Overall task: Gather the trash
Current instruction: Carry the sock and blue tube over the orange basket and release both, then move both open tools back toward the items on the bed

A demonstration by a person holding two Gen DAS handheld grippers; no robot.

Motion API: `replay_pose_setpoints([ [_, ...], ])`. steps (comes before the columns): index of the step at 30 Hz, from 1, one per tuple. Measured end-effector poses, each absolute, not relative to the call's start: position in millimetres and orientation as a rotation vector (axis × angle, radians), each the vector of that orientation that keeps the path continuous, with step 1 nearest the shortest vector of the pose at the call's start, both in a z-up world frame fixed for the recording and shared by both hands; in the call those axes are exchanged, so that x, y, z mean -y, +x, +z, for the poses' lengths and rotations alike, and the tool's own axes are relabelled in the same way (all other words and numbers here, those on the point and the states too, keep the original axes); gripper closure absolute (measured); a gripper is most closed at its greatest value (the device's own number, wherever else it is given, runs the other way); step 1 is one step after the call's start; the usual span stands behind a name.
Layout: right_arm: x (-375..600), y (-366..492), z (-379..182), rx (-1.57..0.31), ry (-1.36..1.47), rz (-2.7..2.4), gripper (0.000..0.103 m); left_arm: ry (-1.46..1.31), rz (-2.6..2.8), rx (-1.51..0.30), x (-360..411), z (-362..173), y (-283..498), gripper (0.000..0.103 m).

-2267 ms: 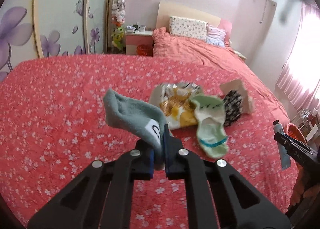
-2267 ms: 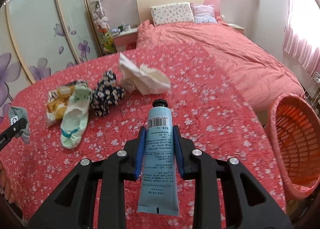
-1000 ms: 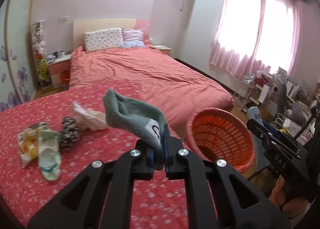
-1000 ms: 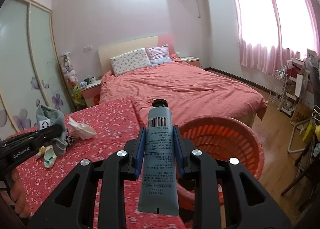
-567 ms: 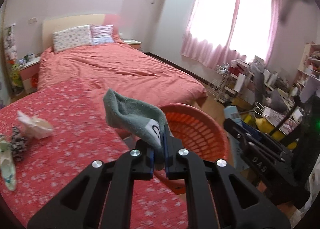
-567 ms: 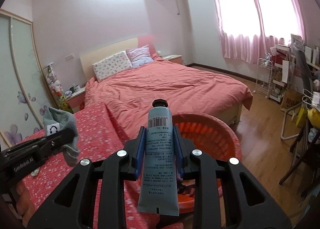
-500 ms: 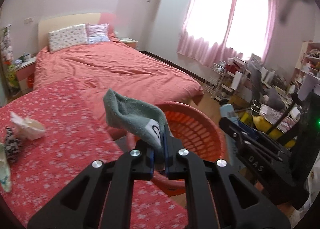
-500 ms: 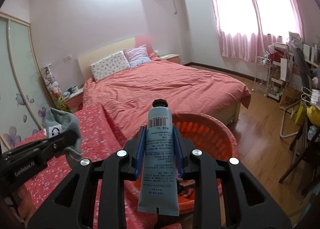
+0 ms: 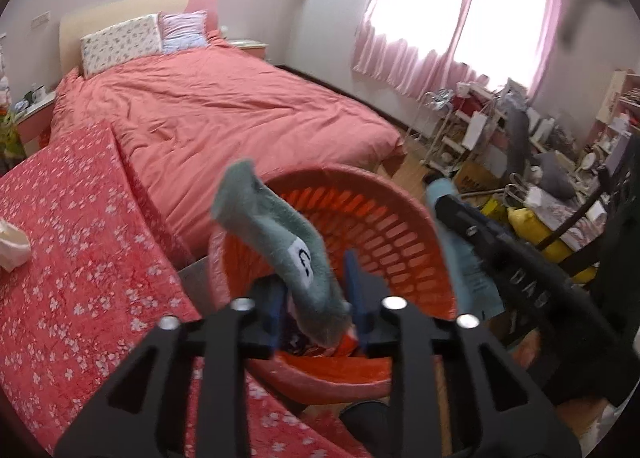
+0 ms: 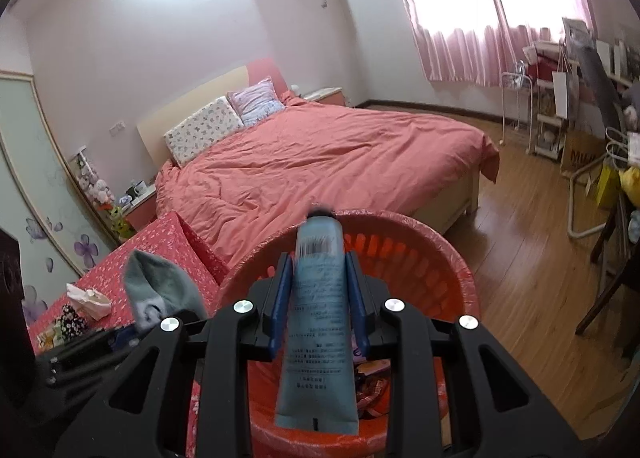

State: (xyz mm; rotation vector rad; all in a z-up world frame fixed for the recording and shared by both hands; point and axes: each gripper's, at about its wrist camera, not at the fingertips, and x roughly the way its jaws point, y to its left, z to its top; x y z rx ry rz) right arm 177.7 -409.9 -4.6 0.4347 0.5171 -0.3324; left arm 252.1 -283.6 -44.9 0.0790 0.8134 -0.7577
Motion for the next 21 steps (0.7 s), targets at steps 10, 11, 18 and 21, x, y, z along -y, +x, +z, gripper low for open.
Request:
replay_pose_setpoints([
  [10, 404, 169, -7, -0.547, 0.432, -0.359, 0.064, 0.071, -0.697, -0.832, 257, -51, 262, 0.056],
  [11, 402, 168, -6, -0.548, 0.422, -0.362, 0.064, 0.080, -0.687, -0.821, 253, -50, 260, 0.055],
  [18, 381, 171, 3, -0.560, 0.334, -0.362, 0.064, 0.113, -0.572, -0.783, 198, -43, 250, 0.042],
  [21, 368, 173, 6, -0.568, 0.302, -0.343, 0.064, 0.131, -0.507, -0.762, 173, -41, 248, 0.038],
])
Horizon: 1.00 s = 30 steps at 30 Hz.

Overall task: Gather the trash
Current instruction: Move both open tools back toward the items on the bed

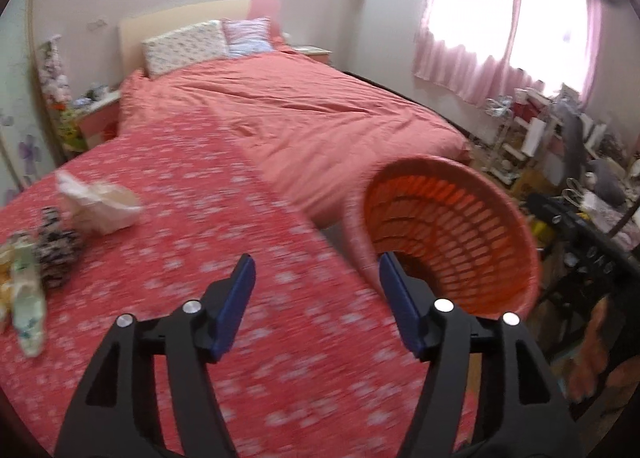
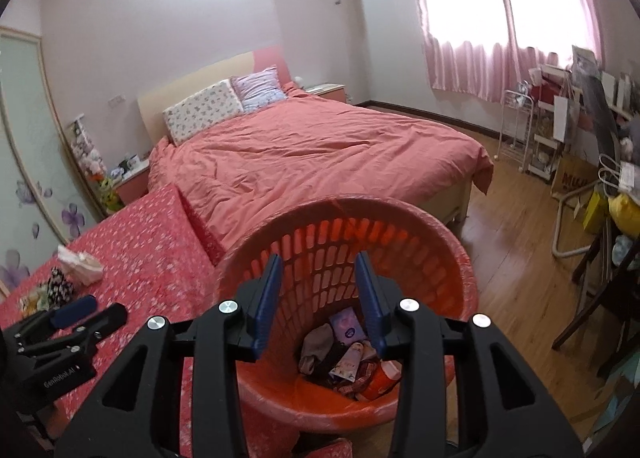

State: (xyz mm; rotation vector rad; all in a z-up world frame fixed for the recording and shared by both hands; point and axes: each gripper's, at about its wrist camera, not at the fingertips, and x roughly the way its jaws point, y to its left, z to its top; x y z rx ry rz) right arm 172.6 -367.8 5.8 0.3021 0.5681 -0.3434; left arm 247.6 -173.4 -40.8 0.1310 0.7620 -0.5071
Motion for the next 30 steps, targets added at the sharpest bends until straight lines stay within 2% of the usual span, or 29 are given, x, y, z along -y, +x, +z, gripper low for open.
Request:
replay_pose_setpoints([
  [21, 237, 207, 2, -0.658, 0.142, -0.102, 0.062, -0.026, -0.017, -0.799, -59, -57, 273, 0.026],
  [30, 188, 227, -8, -0.704, 0.095, -0.016, 0.061, -0.073, 0.044, -0.877, -90, -80, 304, 0.024],
])
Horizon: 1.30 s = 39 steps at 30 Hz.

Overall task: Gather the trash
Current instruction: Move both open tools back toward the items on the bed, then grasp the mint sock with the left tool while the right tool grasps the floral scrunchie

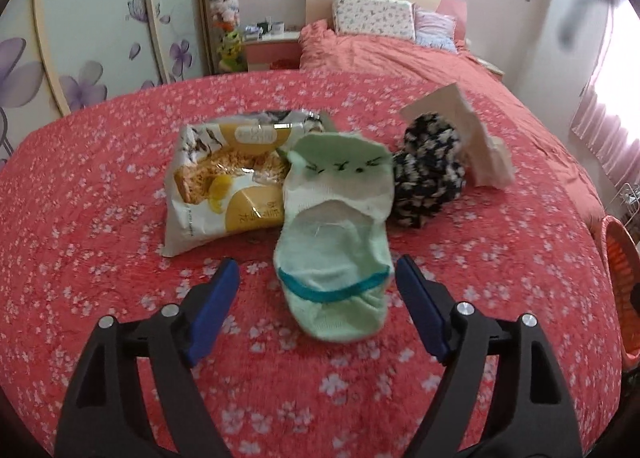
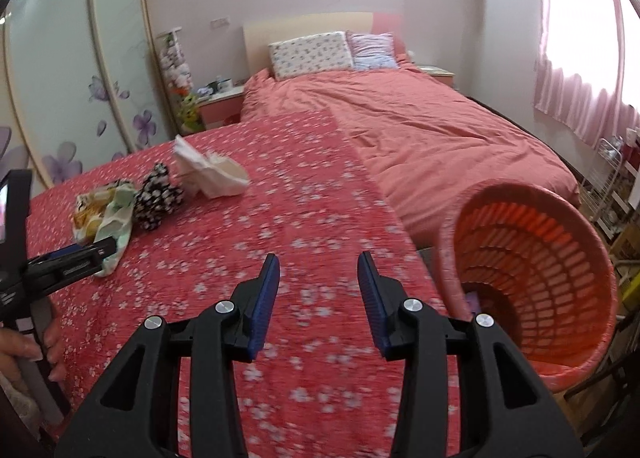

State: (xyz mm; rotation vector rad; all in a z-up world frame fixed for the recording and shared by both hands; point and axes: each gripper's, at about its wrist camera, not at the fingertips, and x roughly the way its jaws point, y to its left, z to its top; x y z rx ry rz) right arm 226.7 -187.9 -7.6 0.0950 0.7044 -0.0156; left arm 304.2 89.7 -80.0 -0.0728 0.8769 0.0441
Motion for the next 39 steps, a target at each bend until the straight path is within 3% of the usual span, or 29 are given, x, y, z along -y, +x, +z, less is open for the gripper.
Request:
replay_pose_setpoints([
  [9, 174, 233, -16, -0.730, 0.079, 0.013, 0.061, -0.061, 0.033, -0.915, -74, -89, 327, 0.027],
  [12, 171, 232, -17, -0.737, 0.079, 0.019, 0.061, -0.050, 0.050, -0.911, -72, -88, 335, 0.040],
  [15, 169, 232, -18, -0.740, 0.076, 0.022, 0.061, -0.047, 0.051, -0.903, -73, -85, 341, 0.061],
  [17, 167, 232, -20, -0.741, 0.075, 0.022, 0.061, -0.059, 0.020, -0.898, -77, -83, 340, 0.089],
  [19, 165, 233, -20, -0.744, 0.079, 0.026, 0.061, -0.065, -0.002, -0.897, -81, -82, 337, 0.094],
  [31, 136, 242, -19, -0.747, 0.056, 0.083, 0.061, -0.031, -0.034, -0.855, -120, -77, 270, 0.096],
  [39, 91, 272, -16, -0.758, 0.106, 0.171, 0.062, -0.116, -0.025, -0.888, -151, -87, 268, 0.095],
])
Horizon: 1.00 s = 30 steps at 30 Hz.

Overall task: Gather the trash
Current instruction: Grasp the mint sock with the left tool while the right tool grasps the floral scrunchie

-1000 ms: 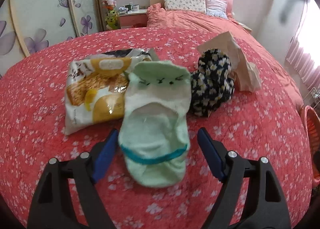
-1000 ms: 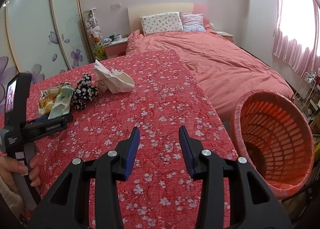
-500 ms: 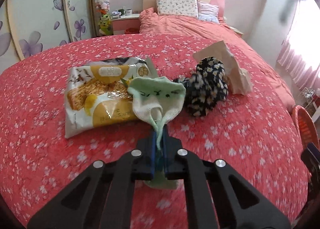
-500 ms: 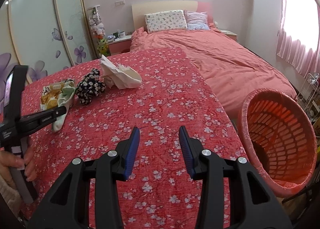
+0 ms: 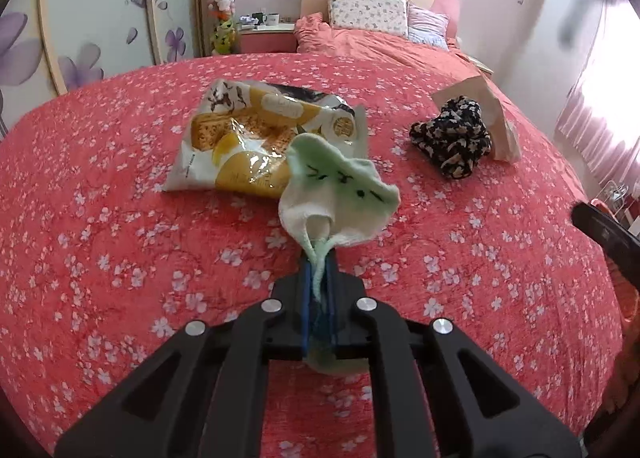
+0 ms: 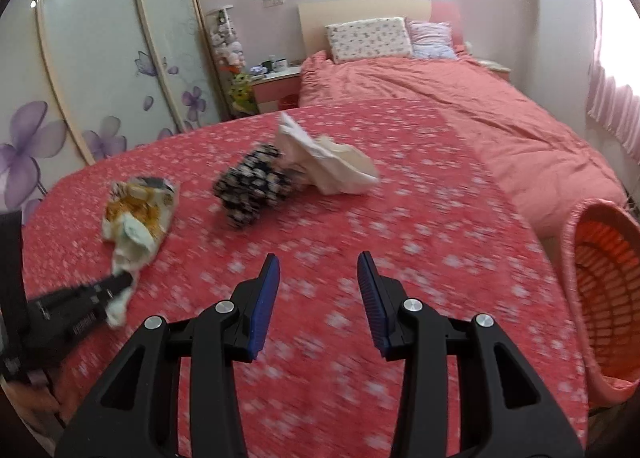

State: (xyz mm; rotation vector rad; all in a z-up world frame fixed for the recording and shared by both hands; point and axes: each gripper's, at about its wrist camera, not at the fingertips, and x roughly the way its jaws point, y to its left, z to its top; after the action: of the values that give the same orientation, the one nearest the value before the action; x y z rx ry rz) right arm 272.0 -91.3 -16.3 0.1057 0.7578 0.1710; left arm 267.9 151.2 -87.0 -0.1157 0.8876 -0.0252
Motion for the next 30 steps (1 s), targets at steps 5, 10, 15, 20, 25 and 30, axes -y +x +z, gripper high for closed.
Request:
replay_pose_setpoints([
  [5, 64, 304, -18, -0.780, 0.153, 0.210, 0.062, -0.154, -0.045, -0.889, -157, -88, 267, 0.093],
  [10, 37, 331, -19, -0.781, 0.126, 0.196, 0.062, -0.205, -0.065, -0.887, -168, -90, 265, 0.092],
  [15, 18, 351, -20, -0.773, 0.080, 0.138, 0.062, -0.239, -0.081, -0.885, -176, -92, 265, 0.092],
  [20, 15, 365, -34, -0.825, 0.068, 0.089, 0.071, -0.249, -0.085, -0.884, -177, -92, 264, 0.092],
  [25, 30, 353, -39, -0.851, 0.077, 0.106, 0.097, -0.261, -0.091, -0.884, -181, -92, 263, 0.092],
  [30, 63, 319, -33, -0.836, 0.106, 0.132, 0.097, -0.284, -0.098, -0.882, -186, -93, 262, 0.092],
])
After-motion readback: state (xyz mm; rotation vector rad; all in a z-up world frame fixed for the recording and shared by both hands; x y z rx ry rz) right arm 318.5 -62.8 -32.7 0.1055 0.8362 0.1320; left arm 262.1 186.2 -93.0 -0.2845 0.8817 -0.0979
